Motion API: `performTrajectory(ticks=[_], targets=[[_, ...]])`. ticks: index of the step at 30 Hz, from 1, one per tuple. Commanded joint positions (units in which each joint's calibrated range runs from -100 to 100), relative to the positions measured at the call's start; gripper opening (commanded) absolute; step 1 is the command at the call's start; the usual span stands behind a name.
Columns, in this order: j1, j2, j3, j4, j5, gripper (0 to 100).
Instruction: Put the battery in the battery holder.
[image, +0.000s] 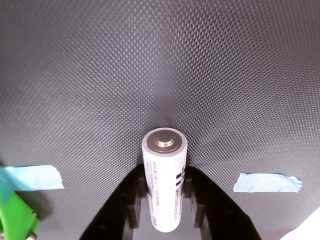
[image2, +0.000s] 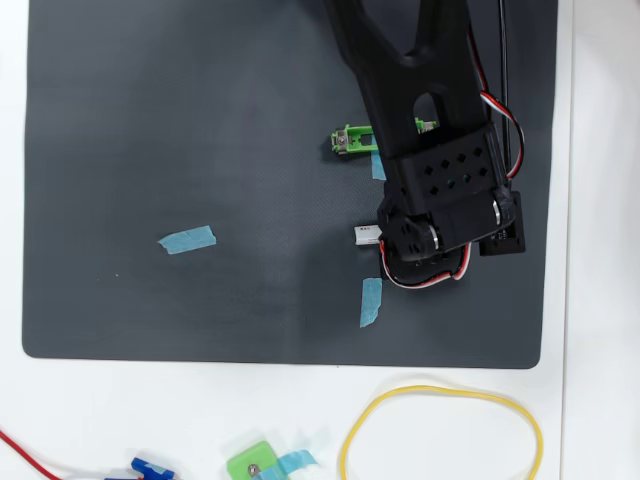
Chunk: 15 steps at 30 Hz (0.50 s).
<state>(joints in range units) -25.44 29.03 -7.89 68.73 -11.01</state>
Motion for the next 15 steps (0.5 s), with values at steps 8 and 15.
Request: performTrajectory(ticks=[8, 15], targets=[[1.5, -24.8, 20.0, -5.8, 0.0, 0], [2.5, -36.9, 33.0, -9.2, -0.2, 0]])
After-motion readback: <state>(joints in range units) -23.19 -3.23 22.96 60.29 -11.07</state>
